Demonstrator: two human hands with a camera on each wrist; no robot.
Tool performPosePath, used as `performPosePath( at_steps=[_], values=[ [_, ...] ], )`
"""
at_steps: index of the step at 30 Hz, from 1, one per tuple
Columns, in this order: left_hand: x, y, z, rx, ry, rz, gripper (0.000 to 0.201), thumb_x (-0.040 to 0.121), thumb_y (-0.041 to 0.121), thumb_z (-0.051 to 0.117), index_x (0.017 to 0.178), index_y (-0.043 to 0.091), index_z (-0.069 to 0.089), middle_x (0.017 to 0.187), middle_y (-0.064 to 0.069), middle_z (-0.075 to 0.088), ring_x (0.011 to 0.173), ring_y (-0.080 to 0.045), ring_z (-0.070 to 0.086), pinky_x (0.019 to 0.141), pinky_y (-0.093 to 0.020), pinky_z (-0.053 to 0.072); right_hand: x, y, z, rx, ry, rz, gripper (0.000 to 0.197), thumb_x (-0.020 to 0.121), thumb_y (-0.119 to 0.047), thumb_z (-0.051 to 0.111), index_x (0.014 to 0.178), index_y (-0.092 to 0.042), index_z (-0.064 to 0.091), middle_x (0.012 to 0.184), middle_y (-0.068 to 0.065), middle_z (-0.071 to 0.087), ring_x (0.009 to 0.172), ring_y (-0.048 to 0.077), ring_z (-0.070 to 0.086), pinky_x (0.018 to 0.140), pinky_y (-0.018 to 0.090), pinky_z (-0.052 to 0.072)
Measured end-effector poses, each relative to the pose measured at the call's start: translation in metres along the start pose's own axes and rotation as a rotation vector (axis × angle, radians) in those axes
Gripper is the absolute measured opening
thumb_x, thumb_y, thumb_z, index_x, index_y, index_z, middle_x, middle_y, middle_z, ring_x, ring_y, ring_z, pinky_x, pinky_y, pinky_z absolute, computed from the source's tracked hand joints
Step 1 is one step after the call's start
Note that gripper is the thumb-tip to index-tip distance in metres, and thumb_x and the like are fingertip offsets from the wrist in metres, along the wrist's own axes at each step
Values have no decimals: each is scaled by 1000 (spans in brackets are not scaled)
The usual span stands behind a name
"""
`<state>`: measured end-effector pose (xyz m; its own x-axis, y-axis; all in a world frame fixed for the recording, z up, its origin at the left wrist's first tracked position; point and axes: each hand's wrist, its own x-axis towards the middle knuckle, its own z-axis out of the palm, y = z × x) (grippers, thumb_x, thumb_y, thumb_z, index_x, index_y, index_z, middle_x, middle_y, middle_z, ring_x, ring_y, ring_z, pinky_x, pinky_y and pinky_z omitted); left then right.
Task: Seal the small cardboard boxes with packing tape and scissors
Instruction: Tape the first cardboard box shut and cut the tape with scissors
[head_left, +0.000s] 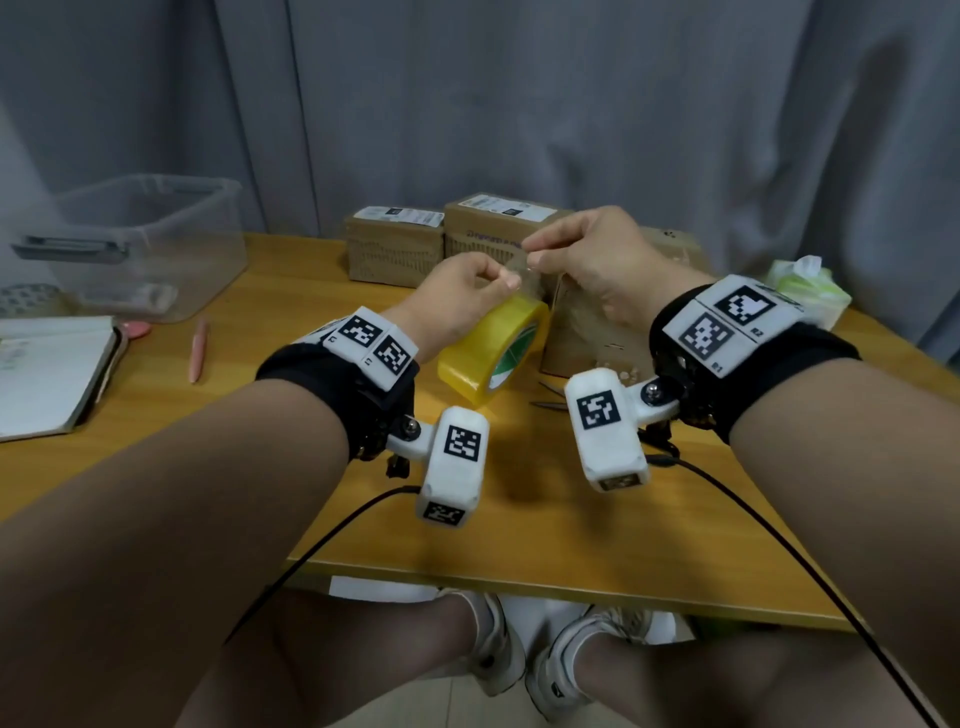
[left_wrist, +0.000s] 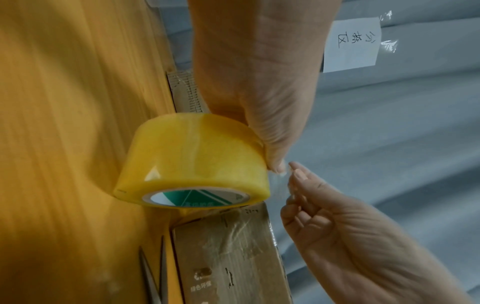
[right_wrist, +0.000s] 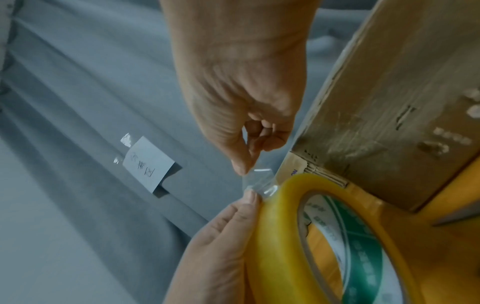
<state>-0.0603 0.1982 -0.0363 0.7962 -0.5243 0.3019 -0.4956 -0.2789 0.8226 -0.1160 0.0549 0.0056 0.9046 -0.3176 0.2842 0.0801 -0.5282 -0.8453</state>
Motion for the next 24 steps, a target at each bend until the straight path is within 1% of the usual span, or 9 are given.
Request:
performPosePath(
  at_steps=[4, 7, 9, 11, 13, 16, 19, 22, 24],
  values=[
    [-1, 5, 0, 62, -28, 26, 21, 94, 31, 57, 101, 11, 60, 84, 6, 57, 73, -6, 53, 67, -23, 46, -2, 2, -1, -31, -16, 42, 12, 77, -6, 76, 88, -11, 72, 83, 1, 67, 92, 16, 63, 85, 25, 51],
    [0, 10, 4, 96, -27, 40, 24, 93, 30, 58, 103, 8, 61, 84, 8, 53, 72, -2, 49, 62, -19, 43, -2, -2, -8, -236, -27, 7, 11, 80, -13, 76, 90, -13, 72, 77, -5, 61, 77, 6, 56, 67, 14, 43],
    [1, 13, 7, 110, -27, 44, 25, 93, 28, 58, 103, 6, 61, 82, 9, 52, 72, -3, 49, 63, -18, 43, -1, -5, -13, -402, -48, -30, 5, 82, -16, 74, 85, -15, 71, 73, -8, 59, 71, 2, 53, 61, 14, 39],
    [2, 15, 9, 140, -19, 60, 22, 93, 26, 59, 102, 5, 61, 81, 7, 52, 71, -4, 48, 58, -8, 39, 0, -6, -14, -524, -62, -62, 4, 83, -18, 73, 80, -17, 70, 73, -8, 58, 74, 7, 55, 67, 20, 42],
    [3, 16, 9, 178, 3, 84, 22, 92, 24, 60, 101, 4, 63, 90, 3, 52, 74, -4, 46, 52, 0, 33, 2, -3, -14, -604, -42, -103, 13, 83, -22, 74, 72, -20, 67, 75, -5, 58, 82, 13, 57, 74, 25, 44],
    [3, 14, 6, 215, -7, 97, 19, 92, 24, 61, 97, 7, 64, 103, 1, 48, 82, -4, 46, 64, -3, 34, 5, 4, -19, -669, 33, -132, 23, 80, -35, 75, 65, -23, 62, 80, -1, 57, 87, 20, 54, 75, 28, 42],
    [3, 12, 0, 300, -36, 101, 10, 91, 25, 61, 91, 15, 58, 108, 0, 43, 94, -8, 43, 83, -16, 34, 3, 5, -26, -661, -22, -151, 21, 84, -34, 70, 75, -16, 66, 79, -3, 56, 81, 15, 53, 71, 24, 35],
    [7, 3, -13, 421, -8, 112, 10, 91, 24, 61, 89, 15, 56, 108, 2, 39, 96, -9, 41, 90, -18, 33, 1, 10, -30, -613, 4, -199, 23, 93, -29, 60, 96, -10, 73, 87, 0, 60, 84, 15, 54, 71, 21, 33],
    [9, -6, -23, 517, 16, 107, 11, 92, 24, 59, 93, 13, 56, 110, 2, 38, 92, -10, 43, 88, -20, 35, 1, 15, -33, -579, 27, -166, 29, 96, -30, 54, 114, -11, 67, 105, 3, 64, 91, 13, 54, 76, 21, 35]
  ],
)
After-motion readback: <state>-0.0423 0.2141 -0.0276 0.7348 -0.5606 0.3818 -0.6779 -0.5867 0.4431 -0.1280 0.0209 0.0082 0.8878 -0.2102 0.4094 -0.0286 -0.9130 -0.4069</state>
